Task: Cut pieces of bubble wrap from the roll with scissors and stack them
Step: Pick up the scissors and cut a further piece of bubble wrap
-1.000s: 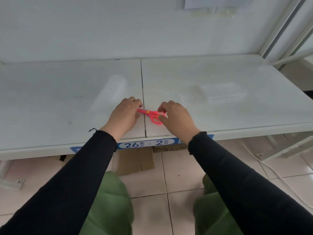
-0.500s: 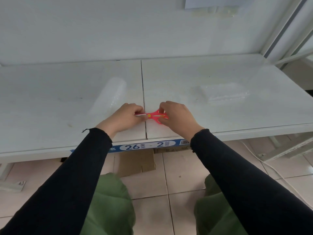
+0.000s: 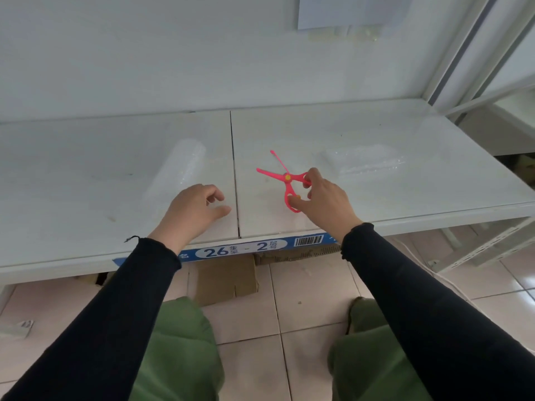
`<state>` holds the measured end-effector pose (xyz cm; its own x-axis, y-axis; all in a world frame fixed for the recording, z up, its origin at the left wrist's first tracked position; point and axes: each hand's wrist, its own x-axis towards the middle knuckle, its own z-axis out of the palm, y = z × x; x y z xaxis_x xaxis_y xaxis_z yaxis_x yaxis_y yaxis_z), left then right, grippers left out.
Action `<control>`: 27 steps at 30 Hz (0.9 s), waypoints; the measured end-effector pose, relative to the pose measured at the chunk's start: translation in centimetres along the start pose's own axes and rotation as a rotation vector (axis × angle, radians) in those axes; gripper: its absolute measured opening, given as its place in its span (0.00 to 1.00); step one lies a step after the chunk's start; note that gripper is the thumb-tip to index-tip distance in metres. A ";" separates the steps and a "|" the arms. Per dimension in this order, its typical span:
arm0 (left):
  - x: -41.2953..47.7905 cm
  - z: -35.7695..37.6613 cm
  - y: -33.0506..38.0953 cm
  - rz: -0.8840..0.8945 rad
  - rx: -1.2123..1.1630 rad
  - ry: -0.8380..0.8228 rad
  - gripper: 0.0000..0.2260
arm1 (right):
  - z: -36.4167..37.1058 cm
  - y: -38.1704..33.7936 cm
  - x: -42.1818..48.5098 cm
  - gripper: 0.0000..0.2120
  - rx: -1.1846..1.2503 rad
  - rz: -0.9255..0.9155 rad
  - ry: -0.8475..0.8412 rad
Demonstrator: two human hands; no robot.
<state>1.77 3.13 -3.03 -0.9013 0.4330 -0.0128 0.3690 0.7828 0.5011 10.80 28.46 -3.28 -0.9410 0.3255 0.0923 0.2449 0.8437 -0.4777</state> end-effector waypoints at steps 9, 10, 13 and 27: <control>-0.1 1.9 -1.6 -0.058 0.192 0.006 0.23 | 3.1 -2.1 0.3 0.21 0.032 0.117 0.076; -0.1 2.1 -1.7 -0.063 0.206 0.017 0.24 | 3.0 -1.9 0.5 0.21 0.060 0.138 0.095; 0.1 2.7 -1.9 -0.063 0.244 0.033 0.25 | 3.0 -1.5 1.2 0.20 0.131 0.171 0.079; -2.6 3.0 5.4 -0.077 -0.592 -0.097 0.23 | -0.7 -3.9 4.8 0.16 0.932 0.199 0.262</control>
<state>6.74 7.56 -2.87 -0.8855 0.4453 -0.1329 0.0895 0.4442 0.8915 5.51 26.96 -0.37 -0.7935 0.6042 0.0727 0.0052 0.1261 -0.9920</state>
